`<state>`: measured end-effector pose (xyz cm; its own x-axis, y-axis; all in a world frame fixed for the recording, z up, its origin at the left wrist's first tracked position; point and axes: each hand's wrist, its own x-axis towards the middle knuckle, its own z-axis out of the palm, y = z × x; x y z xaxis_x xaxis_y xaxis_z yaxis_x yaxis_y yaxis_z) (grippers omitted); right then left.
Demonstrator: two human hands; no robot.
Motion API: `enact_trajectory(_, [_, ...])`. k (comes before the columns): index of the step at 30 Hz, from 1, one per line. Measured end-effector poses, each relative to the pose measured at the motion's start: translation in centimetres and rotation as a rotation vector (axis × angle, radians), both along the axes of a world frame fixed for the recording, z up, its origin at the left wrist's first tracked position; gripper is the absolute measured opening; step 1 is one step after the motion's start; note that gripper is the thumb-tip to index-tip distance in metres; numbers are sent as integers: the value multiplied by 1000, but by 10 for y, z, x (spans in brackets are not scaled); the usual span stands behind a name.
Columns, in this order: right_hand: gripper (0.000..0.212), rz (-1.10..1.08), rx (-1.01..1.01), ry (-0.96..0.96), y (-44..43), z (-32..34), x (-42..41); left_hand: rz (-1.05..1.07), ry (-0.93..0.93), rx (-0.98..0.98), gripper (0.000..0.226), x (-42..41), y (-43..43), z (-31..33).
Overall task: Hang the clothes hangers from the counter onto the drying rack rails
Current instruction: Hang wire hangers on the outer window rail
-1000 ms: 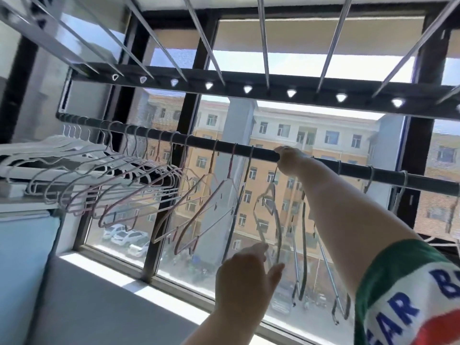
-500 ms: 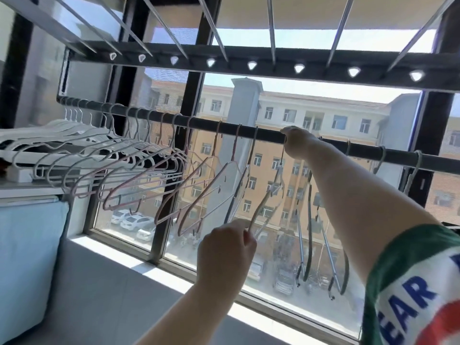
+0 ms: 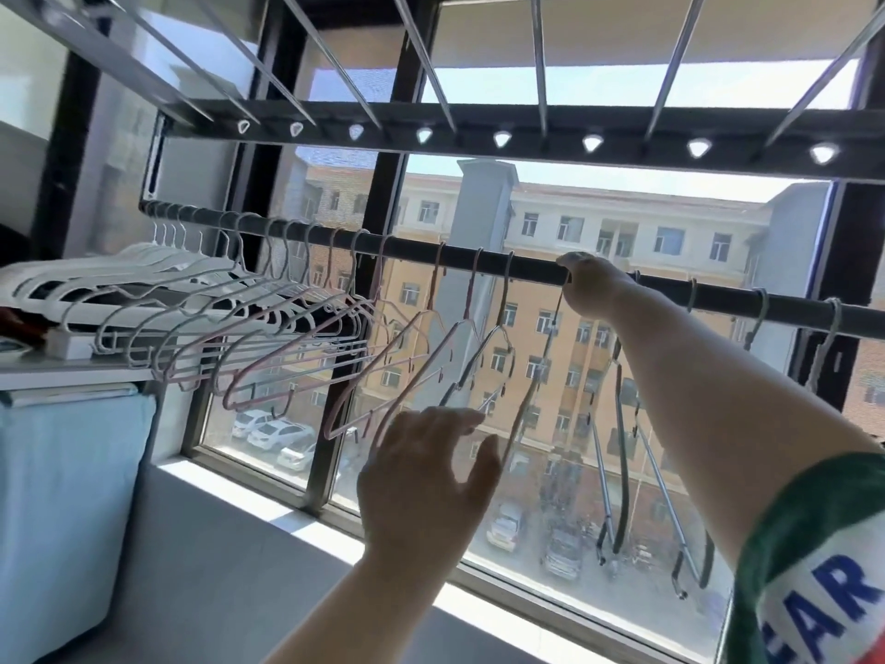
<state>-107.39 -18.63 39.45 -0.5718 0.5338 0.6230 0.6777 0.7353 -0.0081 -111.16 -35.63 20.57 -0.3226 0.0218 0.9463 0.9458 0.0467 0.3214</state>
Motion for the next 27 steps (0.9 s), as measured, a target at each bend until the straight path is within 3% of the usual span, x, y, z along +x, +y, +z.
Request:
enact_trajectory(4, [53, 81, 5, 57, -7, -2, 5, 96, 124, 71, 28, -22, -7, -11])
enact_trajectory(9, [46, 194, 82, 79, -29, -5, 1, 132, 52, -11, 30, -38, -15, -14])
enact_trajectory(14, [39, 242, 154, -58, -57, -13, -7, 180, 6, -51, 33, -56, -29, -14])
enact_trajectory(19, [38, 214, 125, -148, -79, -23, -15, 225, 40, -121, 33, -68, -39, -12])
enact_trajectory(24, [35, 228, 37, -201, -103, -42, -26, 200, 48, -34, 26, -98, -51, -9])
enact_trajectory(27, [37, 233, -56, -75, -123, -57, -26, 128, -50, -75, 39, -113, -57, -7])
